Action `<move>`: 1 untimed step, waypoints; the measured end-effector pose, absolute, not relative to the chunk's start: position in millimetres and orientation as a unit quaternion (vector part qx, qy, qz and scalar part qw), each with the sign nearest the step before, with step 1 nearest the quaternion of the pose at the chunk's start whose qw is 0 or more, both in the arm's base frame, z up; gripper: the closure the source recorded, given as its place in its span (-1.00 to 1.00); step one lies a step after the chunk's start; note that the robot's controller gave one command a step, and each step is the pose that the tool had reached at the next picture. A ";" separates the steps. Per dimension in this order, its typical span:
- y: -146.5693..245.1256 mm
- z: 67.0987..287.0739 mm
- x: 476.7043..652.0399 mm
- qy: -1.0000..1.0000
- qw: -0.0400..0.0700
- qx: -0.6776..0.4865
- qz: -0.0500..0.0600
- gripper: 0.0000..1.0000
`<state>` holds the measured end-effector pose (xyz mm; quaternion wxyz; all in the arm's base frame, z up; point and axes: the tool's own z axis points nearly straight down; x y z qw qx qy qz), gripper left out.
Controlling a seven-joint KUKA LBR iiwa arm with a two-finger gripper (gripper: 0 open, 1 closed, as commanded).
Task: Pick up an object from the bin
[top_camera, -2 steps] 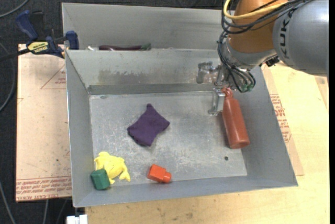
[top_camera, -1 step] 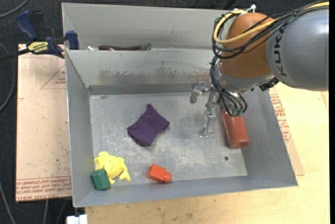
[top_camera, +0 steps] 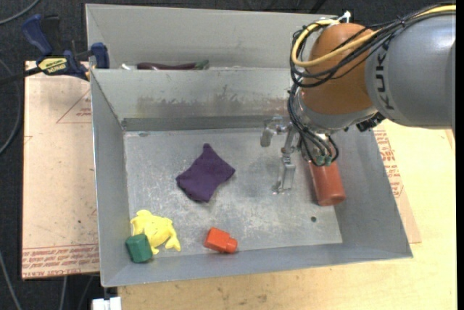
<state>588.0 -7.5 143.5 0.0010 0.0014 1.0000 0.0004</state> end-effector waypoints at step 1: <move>4.1 142.4 599.9 0.999 0.000 -0.036 0.002 -1.00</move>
Offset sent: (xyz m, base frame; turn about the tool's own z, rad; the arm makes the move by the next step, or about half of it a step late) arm 0.0237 0.0660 -0.0485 -0.1002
